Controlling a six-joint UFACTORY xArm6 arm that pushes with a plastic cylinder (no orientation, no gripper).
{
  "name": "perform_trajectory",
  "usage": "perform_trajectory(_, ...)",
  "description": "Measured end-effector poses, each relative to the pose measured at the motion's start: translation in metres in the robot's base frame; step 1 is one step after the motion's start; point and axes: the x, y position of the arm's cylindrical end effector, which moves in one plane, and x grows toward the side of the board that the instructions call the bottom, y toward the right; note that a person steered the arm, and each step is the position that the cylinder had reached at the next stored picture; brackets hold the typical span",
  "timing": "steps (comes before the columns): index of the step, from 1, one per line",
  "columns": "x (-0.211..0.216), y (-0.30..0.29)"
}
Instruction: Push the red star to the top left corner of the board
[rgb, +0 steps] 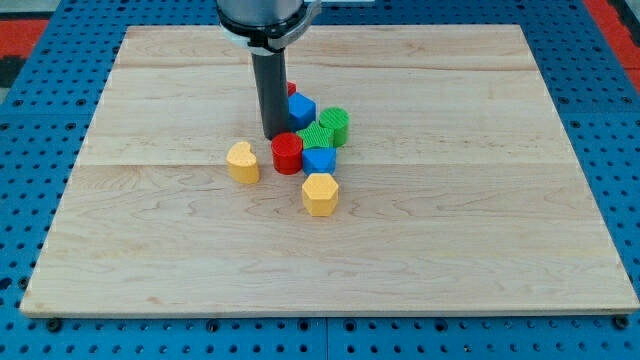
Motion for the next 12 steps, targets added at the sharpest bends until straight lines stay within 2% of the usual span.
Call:
perform_trajectory(2, 0.002, -0.105)
perform_trajectory(3, 0.035, -0.143)
perform_trajectory(4, 0.055, -0.148)
perform_trajectory(5, 0.056, -0.147)
perform_trajectory(8, 0.060, -0.050)
perform_trajectory(9, 0.046, -0.021)
perform_trajectory(10, 0.011, 0.008)
perform_trajectory(12, -0.066, 0.017)
